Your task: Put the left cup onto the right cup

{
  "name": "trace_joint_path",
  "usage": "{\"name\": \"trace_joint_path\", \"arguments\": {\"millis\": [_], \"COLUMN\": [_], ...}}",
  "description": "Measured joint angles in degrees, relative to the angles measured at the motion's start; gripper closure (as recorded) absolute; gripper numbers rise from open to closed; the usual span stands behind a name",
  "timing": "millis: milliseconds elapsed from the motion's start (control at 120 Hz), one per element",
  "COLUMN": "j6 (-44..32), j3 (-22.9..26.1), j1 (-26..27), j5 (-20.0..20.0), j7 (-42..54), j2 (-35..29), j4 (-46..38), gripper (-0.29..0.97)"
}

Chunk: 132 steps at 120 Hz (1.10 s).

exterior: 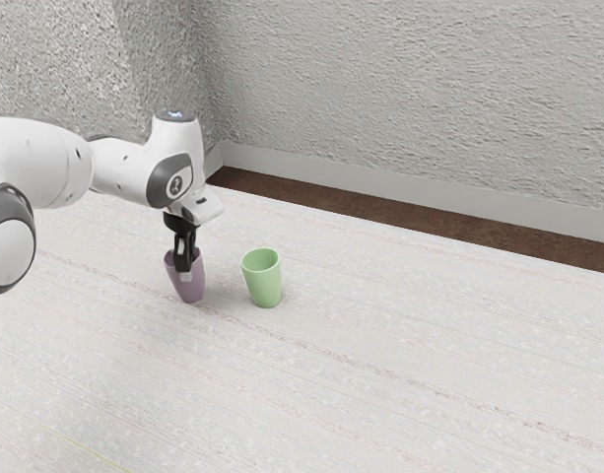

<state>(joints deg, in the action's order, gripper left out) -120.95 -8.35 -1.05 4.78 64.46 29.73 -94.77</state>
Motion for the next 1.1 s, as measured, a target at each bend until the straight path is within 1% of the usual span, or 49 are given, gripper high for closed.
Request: {"name": "trace_joint_path", "arguments": {"millis": [175, 342, 592, 1100], "j6": [-0.19, -0.28, -0.33, 0.25], "j3": [-0.02, -0.01, -0.15, -0.21], "j1": [0.00, 0.00, 0.57, 2.50], "j5": [0.01, -0.02, 0.37, 3.52], "j7": [-0.01, -0.04, -0.18, -1.19], "j2": [0.02, -0.03, -1.14, -8.96], "j4": [0.00, 0.00, -0.09, -3.23], "gripper": [0.66, 0.74, 0.77, 0.79]}}
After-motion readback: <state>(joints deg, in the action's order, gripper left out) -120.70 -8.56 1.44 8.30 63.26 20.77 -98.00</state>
